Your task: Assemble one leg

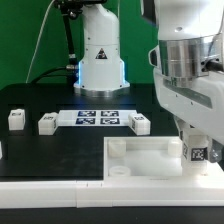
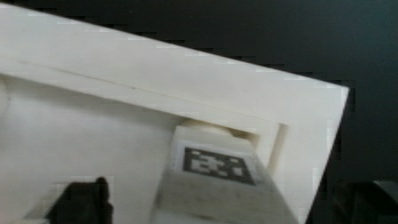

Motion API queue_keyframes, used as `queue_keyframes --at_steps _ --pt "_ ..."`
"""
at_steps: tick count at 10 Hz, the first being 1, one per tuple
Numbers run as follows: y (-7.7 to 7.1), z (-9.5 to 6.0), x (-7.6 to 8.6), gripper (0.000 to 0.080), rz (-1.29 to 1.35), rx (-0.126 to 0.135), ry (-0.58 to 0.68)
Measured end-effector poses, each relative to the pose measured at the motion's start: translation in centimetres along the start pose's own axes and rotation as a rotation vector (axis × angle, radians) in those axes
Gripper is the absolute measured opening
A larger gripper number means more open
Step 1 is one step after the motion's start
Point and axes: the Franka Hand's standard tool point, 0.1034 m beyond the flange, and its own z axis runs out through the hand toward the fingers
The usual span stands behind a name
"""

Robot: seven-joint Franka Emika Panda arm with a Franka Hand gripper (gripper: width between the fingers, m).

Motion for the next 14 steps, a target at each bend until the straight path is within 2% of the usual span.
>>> queue_keyframes --at_steps 1,2,6,8,10,12,13,14 --pt "0.03 -0.09 -0.02 0.0645 -0.113 -0.011 -0.002" --pt "0.06 -0.23 -0.02 0.0648 -0.318 -0.033 0.009" --pt "0.26 -0.04 -0.62 0.0649 -0.837 -0.097 0.05" --pt "0.29 -0.03 -0.53 0.0649 -1.005 -0.105 0.046" --pt "0.43 -0.14 0.24 0.0649 -1.244 -0.112 0.034" --pt "0.42 -0.13 0.16 0.0649 -1.262 -0.112 0.033" --pt "0.42 -0.14 0.19 0.0557 -1.262 -0.112 0.033" --pt "0.42 -0.14 0.19 0.0557 -1.258 -0.112 0.033"
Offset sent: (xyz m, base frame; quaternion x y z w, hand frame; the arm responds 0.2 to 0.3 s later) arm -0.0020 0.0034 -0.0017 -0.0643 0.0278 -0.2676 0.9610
